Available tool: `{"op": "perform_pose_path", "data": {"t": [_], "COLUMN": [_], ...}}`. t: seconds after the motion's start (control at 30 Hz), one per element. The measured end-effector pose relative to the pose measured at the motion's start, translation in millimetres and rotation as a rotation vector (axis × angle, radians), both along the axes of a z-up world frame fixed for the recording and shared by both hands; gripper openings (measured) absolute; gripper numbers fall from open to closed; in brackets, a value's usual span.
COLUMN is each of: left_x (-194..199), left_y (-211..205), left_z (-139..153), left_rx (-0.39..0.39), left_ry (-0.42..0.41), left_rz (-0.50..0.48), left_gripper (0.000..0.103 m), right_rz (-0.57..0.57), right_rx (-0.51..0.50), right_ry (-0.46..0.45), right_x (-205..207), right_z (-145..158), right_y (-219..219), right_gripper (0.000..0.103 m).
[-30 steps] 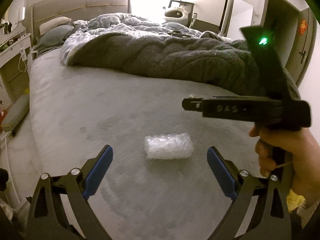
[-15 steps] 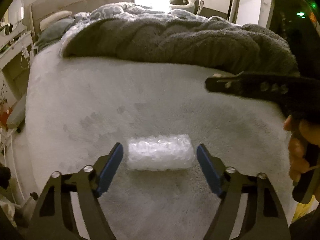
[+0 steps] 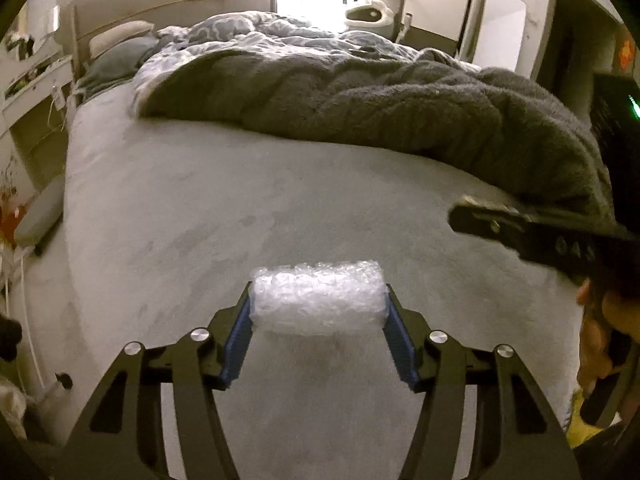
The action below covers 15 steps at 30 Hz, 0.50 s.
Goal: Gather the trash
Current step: 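Carry the bubble wrap into the bin and open the left tool while the right tool holds the roll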
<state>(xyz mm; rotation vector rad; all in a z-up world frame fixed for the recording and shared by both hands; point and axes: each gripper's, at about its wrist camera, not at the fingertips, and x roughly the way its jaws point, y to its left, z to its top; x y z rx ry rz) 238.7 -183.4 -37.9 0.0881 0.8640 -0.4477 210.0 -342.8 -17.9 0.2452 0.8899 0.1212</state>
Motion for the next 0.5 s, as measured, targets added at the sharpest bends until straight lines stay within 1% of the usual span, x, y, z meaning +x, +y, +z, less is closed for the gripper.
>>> {"op": "perform_pose_path", "data": {"t": [0.2,0.27,0.43,0.5], "left_x": [-39.5,-54.8,-87.3,-100.8], "left_y": [33.5,51.2,85.5,96.1], "left_z": [5.6,5.4,14.9,20.2], "left_rx": [0.035,0.064,0.073,0.061], "left_ry": [-0.012,-0.015,-0.032,-0.031], "left_rz": [0.017,0.052,0.107,0.132], "left_gripper": [0.062,0.062,0.062,0.062], "right_rz": [0.018,0.03,0.041,0.06], "right_rx": [-0.031,-0.031,-0.019,-0.01], "right_ry": [-0.058,-0.065,-0.097,-0.102], "right_x": [-50.8,-67.0,-98.9,-110.7], "right_z": [18.8,23.0,32.5,33.1], "right_y": [26.5,33.5,45.1,51.6], "right_gripper": [0.05,0.05,0.05,0.05]}}
